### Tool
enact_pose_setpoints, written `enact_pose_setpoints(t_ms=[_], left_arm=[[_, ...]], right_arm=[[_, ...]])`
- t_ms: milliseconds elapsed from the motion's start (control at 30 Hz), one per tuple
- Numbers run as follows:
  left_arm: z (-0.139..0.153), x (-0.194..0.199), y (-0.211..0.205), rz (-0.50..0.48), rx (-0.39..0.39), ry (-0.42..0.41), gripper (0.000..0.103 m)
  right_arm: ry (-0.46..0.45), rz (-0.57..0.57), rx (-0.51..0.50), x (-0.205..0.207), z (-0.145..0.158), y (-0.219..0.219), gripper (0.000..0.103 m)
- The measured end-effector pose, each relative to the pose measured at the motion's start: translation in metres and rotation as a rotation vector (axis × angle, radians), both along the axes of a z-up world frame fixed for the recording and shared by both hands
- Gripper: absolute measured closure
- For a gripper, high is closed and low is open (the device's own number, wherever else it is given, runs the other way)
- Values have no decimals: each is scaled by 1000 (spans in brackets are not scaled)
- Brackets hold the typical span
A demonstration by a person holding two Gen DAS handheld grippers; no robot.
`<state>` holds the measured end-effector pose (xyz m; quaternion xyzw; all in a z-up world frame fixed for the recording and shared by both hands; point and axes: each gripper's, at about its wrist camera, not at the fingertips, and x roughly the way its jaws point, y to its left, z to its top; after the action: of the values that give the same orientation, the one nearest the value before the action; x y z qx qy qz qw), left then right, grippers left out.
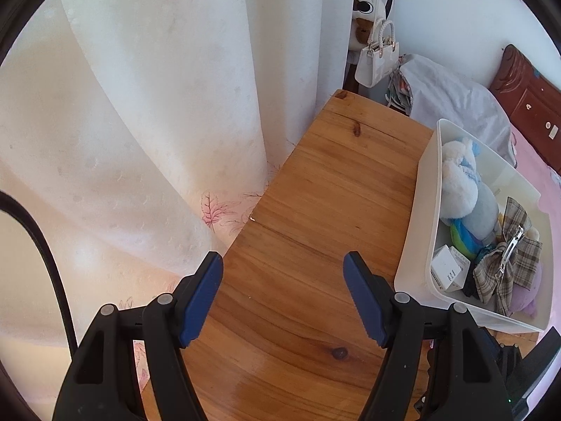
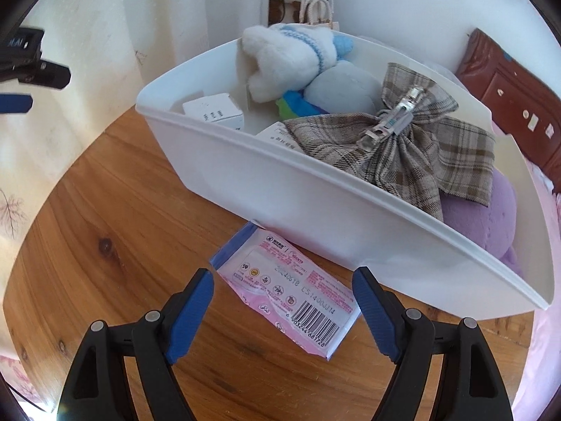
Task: Organize objects
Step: 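Move the right gripper down to the pink wipes pack on the table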
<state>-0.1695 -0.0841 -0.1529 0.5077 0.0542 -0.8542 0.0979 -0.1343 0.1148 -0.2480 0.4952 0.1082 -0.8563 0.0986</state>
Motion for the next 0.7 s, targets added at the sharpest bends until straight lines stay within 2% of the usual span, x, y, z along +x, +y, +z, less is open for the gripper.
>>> enact_pose_setpoints(t_ms=[367, 533, 700], left_arm=[[3, 6, -1, 6, -1, 12, 28], [4, 7, 1, 7, -7, 13, 28], [5, 10, 2, 8, -1, 22, 28]], right_arm=[[-6, 33, 22, 6, -6, -3, 21], [-3, 20, -8, 9, -5, 0, 22], [-6, 8, -15, 12, -5, 4, 38]])
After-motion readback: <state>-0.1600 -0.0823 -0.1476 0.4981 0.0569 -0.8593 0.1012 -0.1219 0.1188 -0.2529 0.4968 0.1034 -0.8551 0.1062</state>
